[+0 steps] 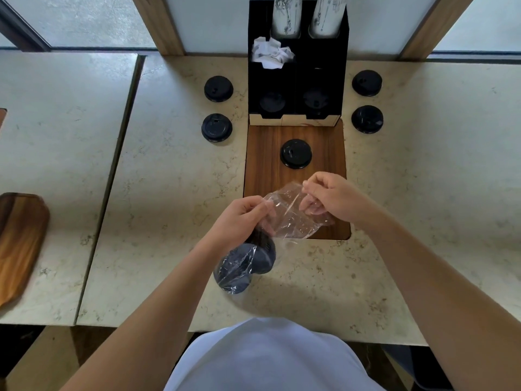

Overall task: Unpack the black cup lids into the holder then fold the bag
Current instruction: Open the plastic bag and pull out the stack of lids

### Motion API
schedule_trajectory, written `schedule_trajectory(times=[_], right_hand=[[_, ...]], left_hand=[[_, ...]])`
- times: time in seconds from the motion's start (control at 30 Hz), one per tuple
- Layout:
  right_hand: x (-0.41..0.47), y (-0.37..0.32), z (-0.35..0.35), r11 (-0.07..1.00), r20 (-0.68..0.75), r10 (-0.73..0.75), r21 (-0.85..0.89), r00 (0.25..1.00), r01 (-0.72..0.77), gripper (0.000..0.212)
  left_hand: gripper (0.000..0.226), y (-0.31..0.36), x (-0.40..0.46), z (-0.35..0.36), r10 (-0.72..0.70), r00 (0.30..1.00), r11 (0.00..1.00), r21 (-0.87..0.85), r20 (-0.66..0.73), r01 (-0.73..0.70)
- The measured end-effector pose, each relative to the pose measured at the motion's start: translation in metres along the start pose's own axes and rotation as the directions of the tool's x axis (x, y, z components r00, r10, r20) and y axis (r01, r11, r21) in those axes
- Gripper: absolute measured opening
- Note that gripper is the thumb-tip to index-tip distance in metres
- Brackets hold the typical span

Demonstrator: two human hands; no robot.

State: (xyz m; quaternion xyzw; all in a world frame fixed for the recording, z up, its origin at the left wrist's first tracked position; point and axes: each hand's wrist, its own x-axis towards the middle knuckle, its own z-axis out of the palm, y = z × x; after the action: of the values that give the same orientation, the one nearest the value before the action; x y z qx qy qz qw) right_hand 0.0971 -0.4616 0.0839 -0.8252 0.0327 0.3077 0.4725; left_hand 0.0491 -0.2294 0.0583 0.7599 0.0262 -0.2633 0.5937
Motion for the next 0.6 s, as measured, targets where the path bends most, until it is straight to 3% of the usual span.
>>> schedule_trajectory(times=[0.13, 0.2, 0.3, 0.43, 0.6], right_hand=[[-0.007, 0.010, 0.009, 0.999, -0.029, -0.025, -0.029, 0.999, 0.024, 0.037], [-0.013, 0.020, 0.013, 0.996, -0.009, -0.027, -0.085, 1.000, 0.026, 0.030], [-0.018, 0.030, 0.013, 1.000, 0.011, -0.001, 0.016, 1.000, 0.000, 0.009], [-0.017, 0.028, -0.002, 0.973, 0.082, 0.059, 0.219, 0.995, -0.075, 0.022], [-0.012, 0.032, -0.018, 0.988, 0.089, 0.077, 0.126, 0.993, -0.087, 0.019]], left_hand=[[0.039, -0.001, 0.004, -0.003, -0.030, 0.999, 0.999, -0.036, -0.045, 0.028], [0.039, -0.003, 0.005, -0.005, -0.040, 0.997, 0.999, -0.037, -0.060, 0.038], [0.036, -0.006, 0.006, -0.007, -0.062, 0.997, 0.998, -0.024, -0.049, 0.061], [0.038, -0.005, 0.006, -0.010, -0.083, 0.996, 0.996, -0.045, -0.019, 0.082], [0.041, -0.002, 0.007, -0.007, -0.090, 0.996, 0.995, -0.034, 0.020, 0.091]])
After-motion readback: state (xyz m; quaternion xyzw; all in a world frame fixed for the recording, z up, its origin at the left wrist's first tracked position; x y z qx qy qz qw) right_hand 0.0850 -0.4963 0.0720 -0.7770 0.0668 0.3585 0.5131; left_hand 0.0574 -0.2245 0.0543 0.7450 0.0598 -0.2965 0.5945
